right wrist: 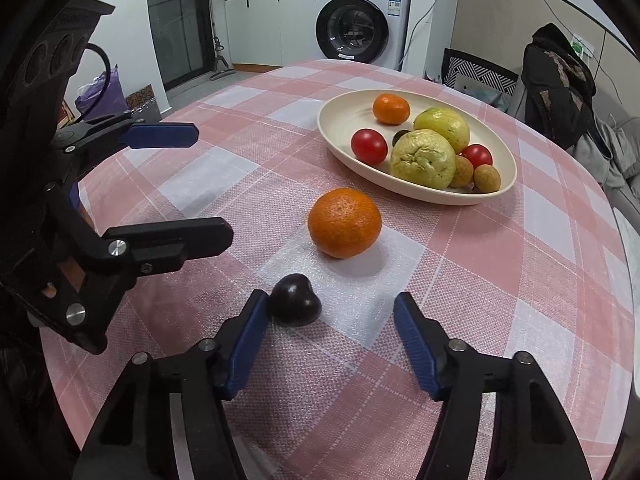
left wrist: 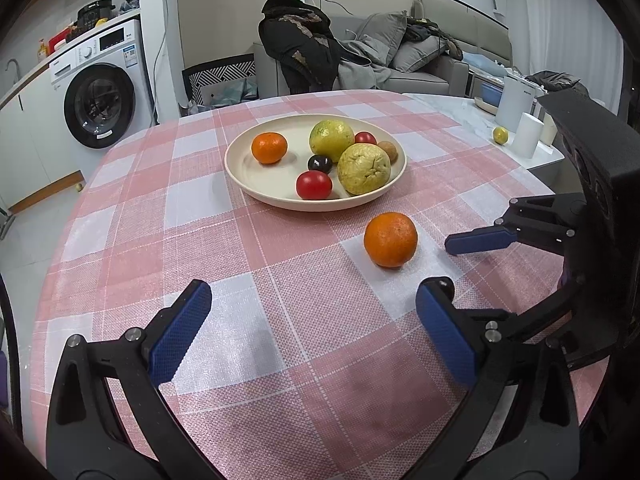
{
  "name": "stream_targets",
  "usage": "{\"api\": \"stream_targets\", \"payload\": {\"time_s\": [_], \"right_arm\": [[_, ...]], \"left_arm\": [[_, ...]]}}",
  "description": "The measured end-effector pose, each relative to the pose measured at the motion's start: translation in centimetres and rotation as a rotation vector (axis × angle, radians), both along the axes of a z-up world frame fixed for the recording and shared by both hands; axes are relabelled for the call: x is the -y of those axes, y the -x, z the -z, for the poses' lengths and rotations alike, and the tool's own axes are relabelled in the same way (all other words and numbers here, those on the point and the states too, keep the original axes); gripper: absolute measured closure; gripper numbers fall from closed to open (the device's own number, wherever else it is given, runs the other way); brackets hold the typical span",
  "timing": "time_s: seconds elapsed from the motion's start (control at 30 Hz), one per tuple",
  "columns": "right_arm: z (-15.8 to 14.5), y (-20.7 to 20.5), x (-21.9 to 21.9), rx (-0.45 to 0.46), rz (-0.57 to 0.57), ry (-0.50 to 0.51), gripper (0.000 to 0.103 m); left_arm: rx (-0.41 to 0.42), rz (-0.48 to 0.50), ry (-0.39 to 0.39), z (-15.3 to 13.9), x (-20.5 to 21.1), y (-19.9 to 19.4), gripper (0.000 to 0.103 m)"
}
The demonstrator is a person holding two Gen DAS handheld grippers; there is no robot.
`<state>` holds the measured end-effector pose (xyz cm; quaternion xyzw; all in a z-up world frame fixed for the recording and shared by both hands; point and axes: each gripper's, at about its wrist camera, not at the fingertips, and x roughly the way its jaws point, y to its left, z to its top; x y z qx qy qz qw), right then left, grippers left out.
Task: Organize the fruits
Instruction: 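Withdraw both tools toward the last orange and dark plum on the cloth, then grasp the dark plum with the right tool while the left tool grasps the orange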
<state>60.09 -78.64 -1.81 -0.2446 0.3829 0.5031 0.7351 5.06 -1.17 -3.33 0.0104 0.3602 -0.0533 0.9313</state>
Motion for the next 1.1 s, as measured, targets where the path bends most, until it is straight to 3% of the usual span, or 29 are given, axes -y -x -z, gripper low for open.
{"api": "stream_targets", "payload": {"time_s": [0.27,0.5,0.6,0.83,1.1], "right_arm": [[-0.1,0.9,0.0,0.005,-0.039,-0.014,0.058],[-0.2,1.1,0.1,-0.011,-0.053,-0.024,0.068],[-0.3,1.2,0.0,-0.015,-0.065,-0.031,0.077],[-1.2,1.4,0.8,0.041,-0.052,-0.051,0.077],[-3.1,-2.2,3.4,0.012,0.096,-0.172,0.077]], "left_arm": [[-0.003,-0.001,-0.002,0.1,0.0,0.0,0.001],[-0.003,0.002,-0.002,0.2,0.0,-0.1,0.001],[-0.008,0.002,-0.002,0.3,-0.1,-0.2,0.001],[-0.02,-0.008,0.014,0.5,-0.5,-0.5,0.001],[-0.06,-0.006,0.052,1.0,-0.1,-1.9,0.001]]}}
